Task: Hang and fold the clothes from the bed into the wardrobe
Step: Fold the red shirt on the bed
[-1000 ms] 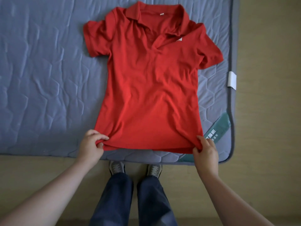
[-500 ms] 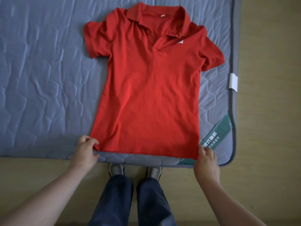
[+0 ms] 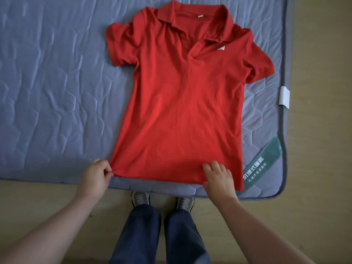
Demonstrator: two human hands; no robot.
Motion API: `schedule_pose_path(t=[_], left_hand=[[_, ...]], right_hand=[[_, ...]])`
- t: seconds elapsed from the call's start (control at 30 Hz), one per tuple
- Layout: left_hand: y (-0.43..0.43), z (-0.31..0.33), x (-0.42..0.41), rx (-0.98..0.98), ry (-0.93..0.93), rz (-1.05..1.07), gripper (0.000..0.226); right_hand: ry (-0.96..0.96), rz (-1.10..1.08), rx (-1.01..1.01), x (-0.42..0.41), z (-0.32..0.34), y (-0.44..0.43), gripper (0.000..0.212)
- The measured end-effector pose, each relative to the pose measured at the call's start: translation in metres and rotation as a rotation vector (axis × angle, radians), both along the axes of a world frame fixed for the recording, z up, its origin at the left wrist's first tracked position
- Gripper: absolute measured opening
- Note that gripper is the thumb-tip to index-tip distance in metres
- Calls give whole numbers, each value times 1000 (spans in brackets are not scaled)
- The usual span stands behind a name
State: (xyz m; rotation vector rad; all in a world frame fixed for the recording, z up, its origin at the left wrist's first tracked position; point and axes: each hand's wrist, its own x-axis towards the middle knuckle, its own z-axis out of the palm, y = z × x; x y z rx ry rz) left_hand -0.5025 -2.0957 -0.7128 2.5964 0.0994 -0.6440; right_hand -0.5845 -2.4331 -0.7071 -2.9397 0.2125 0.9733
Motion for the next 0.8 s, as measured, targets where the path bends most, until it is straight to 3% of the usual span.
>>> schedule_pose_path(t=[0.23,0.3,0.43,0.6,0.73,0.8], left_hand=[[25,1,-2,3,5,-40,24],[26,-1,-4,14,15,-62,22],[19,-1,-9,37,41,-63,19],[-2,5,-4,145,-37,-425,63],[-27,3,-3,123,-44,-618,66],[-40,-2,-1,165,-38,-613,53]], right_hand=[[152,-8,17,15,-10,4,23],[118,12,30,13,-5,11,20],[62,22,-94,4,-2,18,32],[95,75,-69,11,-13,17,26],[142,92,-44,5,-11,23,38],[125,113,-9,8,-12,14,31]])
